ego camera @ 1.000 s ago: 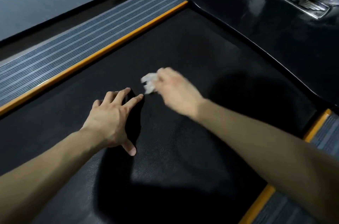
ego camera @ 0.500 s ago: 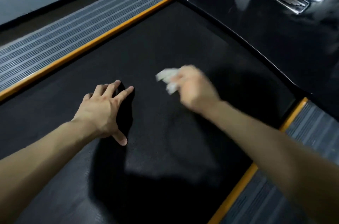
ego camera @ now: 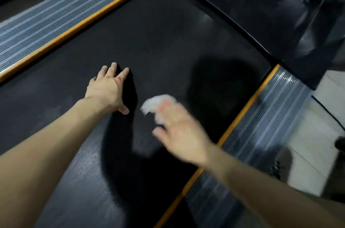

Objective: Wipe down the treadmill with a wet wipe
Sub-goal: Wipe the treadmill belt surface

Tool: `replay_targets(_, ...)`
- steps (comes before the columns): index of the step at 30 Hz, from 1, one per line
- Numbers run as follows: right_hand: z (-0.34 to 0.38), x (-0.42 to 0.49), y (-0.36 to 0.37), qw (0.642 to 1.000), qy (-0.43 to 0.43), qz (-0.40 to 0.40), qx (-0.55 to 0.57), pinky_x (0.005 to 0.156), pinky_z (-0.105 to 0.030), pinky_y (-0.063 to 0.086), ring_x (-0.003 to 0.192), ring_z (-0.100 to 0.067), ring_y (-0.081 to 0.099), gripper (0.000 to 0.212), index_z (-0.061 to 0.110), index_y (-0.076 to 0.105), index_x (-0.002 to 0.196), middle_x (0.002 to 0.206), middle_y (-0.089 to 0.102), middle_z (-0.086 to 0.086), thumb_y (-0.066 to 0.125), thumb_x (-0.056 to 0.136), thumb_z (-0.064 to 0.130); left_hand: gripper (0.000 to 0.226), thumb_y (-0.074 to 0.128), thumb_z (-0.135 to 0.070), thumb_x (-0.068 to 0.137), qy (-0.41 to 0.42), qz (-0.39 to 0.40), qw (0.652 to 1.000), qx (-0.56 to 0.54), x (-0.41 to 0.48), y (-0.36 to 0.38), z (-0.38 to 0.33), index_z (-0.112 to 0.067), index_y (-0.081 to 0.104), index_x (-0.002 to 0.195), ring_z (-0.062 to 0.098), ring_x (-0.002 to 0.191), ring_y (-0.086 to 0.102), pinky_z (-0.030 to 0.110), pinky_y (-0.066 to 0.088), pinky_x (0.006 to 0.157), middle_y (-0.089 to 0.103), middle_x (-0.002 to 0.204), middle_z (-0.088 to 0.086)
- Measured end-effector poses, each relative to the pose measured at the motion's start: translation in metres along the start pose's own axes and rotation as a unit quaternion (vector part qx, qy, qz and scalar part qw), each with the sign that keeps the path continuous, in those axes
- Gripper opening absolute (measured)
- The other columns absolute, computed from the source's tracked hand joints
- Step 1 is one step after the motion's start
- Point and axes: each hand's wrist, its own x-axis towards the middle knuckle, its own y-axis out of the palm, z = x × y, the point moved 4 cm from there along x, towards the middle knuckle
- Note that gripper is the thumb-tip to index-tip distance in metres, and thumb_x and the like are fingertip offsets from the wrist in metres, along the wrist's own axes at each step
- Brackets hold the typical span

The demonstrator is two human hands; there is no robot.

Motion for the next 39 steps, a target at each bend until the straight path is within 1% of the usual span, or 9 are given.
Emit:
replay_targets(5, -0.142, -0.019, -0.044, 0.936, 0.322, -0.014, -0.142, 0.132, -0.049, 0.015, 0.162, -0.037, 0.013, 0.085, -0.002, 0.029, 0.164, 0.172, 0.024, -0.023, 0.011, 0.109, 0.060, 0.099, 0.080, -0.026, 0.089, 0.055, -0.063, 0.996, -0.023, -0.027, 0.032, 0.001, -0.039, 0.021, 0.169, 0.030, 0.164, 0.007, 0.054, 0.026, 0.129, 0.007, 0.179, 0.006)
replay_targets(13, 0.043, -0.085, 0.006, 0.981, -0.126, 0.124, 0.083, 0.129, -0.042, 0.027, 0.159, -0.016, 0.030, 0.043, 0.018, 0.059, 0.151, 0.167, 0.043, 0.001, 0.051, 0.113, 0.037, 0.086, 0.063, -0.030, 0.093, 0.063, -0.123, 0.986, -0.095, -0.032, 0.062, 0.004, -0.040, 0.023, 0.168, 0.024, 0.166, -0.002, 0.050, 0.002, 0.133, 0.002, 0.179, 0.003)
replay_targets(17, -0.065, -0.057, -0.031, 0.997, 0.031, 0.038, 0.059, 0.127, -0.041, 0.033, 0.147, -0.019, 0.047, 0.036, 0.016, 0.059, 0.146, 0.156, 0.051, 0.001, 0.042, 0.115, 0.016, 0.081, 0.059, -0.031, 0.097, 0.073, -0.139, 0.982, -0.101, -0.032, 0.069, 0.006, -0.038, 0.022, 0.169, 0.023, 0.166, -0.005, 0.051, 0.000, 0.134, 0.002, 0.179, 0.004)
replay_targets(21, -0.111, -0.051, -0.040, 0.941, 0.329, -0.062, -0.042, 0.132, -0.049, 0.021, 0.161, -0.032, 0.022, 0.065, 0.006, 0.045, 0.159, 0.170, 0.035, -0.015, 0.028, 0.113, 0.048, 0.081, 0.064, -0.031, 0.093, 0.078, -0.141, 0.980, -0.114, -0.032, 0.064, 0.011, -0.037, 0.030, 0.166, 0.022, 0.166, 0.000, 0.050, 0.004, 0.134, 0.009, 0.179, 0.003)
replay_targets(25, 0.022, -0.027, 0.009, 0.999, 0.007, -0.015, 0.048, 0.130, -0.046, 0.024, 0.157, -0.029, 0.030, 0.057, 0.013, 0.052, 0.151, 0.162, 0.044, -0.006, 0.062, 0.098, 0.034, 0.068, 0.064, -0.019, 0.087, 0.091, -0.172, 0.967, -0.163, -0.038, 0.052, 0.025, -0.022, 0.053, 0.154, 0.026, 0.159, 0.031, 0.049, 0.023, 0.131, 0.043, 0.166, 0.009)
replay_targets(29, 0.087, -0.009, 0.042, 0.956, -0.273, 0.097, 0.053, 0.129, -0.045, 0.026, 0.156, -0.026, 0.037, 0.046, 0.011, 0.060, 0.146, 0.158, 0.053, -0.007, 0.052, 0.108, 0.036, 0.063, 0.056, -0.018, 0.084, 0.077, -0.209, 0.965, -0.139, -0.057, 0.048, 0.066, -0.016, 0.060, 0.147, 0.030, 0.149, 0.045, 0.051, 0.032, 0.126, 0.057, 0.153, 0.009)
replay_targets(32, 0.008, 0.061, 0.010, 0.981, -0.172, -0.063, 0.064, 0.120, -0.046, 0.037, 0.140, -0.027, 0.053, 0.035, 0.013, 0.063, 0.136, 0.144, 0.059, -0.004, 0.064, 0.101, 0.011, 0.059, 0.062, -0.013, 0.086, 0.029, -0.227, 0.962, -0.146, -0.082, 0.054, 0.109, -0.016, 0.061, 0.145, 0.030, 0.148, 0.045, 0.051, 0.035, 0.125, 0.057, 0.152, 0.008)
replay_targets(36, -0.083, 0.104, -0.022, 0.968, 0.172, -0.183, -0.014, 0.122, -0.047, 0.035, 0.140, -0.032, 0.049, 0.043, 0.004, 0.063, 0.115, 0.144, 0.058, -0.010, 0.039, 0.107, 0.039, 0.058, 0.066, -0.003, 0.084, -0.044, -0.241, 0.958, -0.151, -0.116, 0.079, 0.161, -0.011, 0.062, 0.142, 0.032, 0.147, 0.045, 0.051, 0.035, 0.124, 0.058, 0.151, 0.011)
replay_targets(39, 0.044, 0.085, 0.007, 0.977, -0.036, -0.162, 0.136, 0.114, -0.055, 0.041, 0.136, -0.034, 0.054, 0.011, 0.000, 0.063, 0.105, 0.137, 0.059, -0.013, 0.060, 0.096, 0.007, 0.055, 0.064, -0.001, 0.086, -0.101, -0.248, 0.950, -0.162, -0.136, 0.092, 0.185, -0.008, 0.063, 0.141, 0.035, 0.144, 0.046, 0.052, 0.037, 0.123, 0.057, 0.151, 0.014)
